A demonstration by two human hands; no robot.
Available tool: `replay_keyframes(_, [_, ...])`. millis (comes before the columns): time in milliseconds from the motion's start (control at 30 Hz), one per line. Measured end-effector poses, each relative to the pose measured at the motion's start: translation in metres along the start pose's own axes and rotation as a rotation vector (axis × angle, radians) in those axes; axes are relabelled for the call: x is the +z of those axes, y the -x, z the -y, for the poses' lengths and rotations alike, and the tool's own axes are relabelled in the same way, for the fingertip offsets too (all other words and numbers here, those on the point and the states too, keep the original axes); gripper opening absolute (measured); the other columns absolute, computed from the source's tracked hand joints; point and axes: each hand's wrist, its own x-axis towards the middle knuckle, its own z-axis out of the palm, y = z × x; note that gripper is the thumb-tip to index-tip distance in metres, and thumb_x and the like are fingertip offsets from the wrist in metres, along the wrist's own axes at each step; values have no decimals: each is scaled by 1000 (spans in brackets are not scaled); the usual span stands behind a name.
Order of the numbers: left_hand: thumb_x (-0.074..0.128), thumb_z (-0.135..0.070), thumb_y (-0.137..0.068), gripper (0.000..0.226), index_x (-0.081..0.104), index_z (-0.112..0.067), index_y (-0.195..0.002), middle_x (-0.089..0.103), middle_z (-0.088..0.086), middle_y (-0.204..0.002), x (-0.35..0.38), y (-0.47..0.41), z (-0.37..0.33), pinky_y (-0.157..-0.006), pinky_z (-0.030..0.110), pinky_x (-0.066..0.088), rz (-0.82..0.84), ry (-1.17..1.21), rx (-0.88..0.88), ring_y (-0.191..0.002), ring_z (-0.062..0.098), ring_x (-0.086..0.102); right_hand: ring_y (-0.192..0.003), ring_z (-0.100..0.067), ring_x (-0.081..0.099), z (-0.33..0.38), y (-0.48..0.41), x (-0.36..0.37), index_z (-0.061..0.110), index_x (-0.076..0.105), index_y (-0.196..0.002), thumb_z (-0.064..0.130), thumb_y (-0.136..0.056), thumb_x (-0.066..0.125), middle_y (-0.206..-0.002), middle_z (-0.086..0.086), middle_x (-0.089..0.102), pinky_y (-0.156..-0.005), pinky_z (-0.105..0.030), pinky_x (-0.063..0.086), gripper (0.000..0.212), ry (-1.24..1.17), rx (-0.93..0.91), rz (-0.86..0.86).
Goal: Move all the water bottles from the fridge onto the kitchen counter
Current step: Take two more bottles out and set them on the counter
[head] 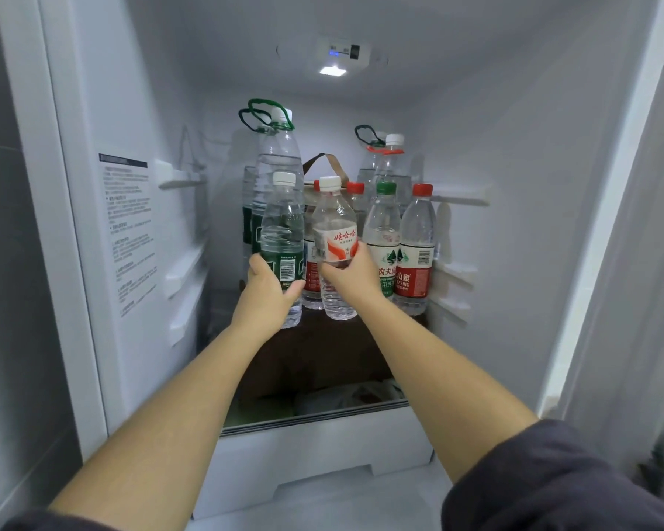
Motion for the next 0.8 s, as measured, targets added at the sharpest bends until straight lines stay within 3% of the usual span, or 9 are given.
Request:
replay_keyframes(233, [67, -36, -88, 62, 31, -8, -129, 55, 10, -125, -9, 19, -10, -83, 40, 50, -49, 142, -19, -104, 23, 57, -87, -1, 58, 14, 36, -25, 24, 50, -112, 29, -81, 79, -100, 12, 61, -65, -10, 40, 43, -35, -109, -95])
replay_keyframes(367, [71, -35, -84, 65, 31, -12, -130, 57, 4, -124, -12, 52, -22, -85, 34, 50, -50, 206, 42, -109, 20, 59, -93, 3, 62, 9, 73, -42, 23, 55, -118, 33, -77, 80, -104, 14, 67, -73, -13, 47, 49, -97, -125, -113])
replay_keyframes(500, [73, -32, -83, 71, 28, -12, -134, 51, -7, -118, -7, 99, -19, -84, 25, 42, 11, 233, 70, -101, 9, 52, -92, 3, 63, -19, 117, -49, 22, 55, -121, 29, -74, 83, -106, 13, 67, -74, -9, 47, 56, -153, -29, -150])
replay_keyframes(667, [76, -35, -80, 80, 25, -11, -137, 58, 1, -120, 20, 150, 14, -81, 28, 45, 92, 192, -6, -102, 17, 59, -91, 0, 63, -70, 170, -41, 25, 52, -116, 29, -73, 84, -99, 16, 64, -77, -19, 51, 54, -104, 54, -151])
replay_keyframes(800, [76, -31, -81, 76, 27, -11, -136, 54, -1, -118, 39, 187, 36, -80, 25, 40, 138, 228, -51, -98, 13, 53, -94, -1, 64, -103, 198, -31, 27, 49, -116, 23, -72, 86, -100, 17, 63, -79, -20, 54, 57, -111, 118, -112])
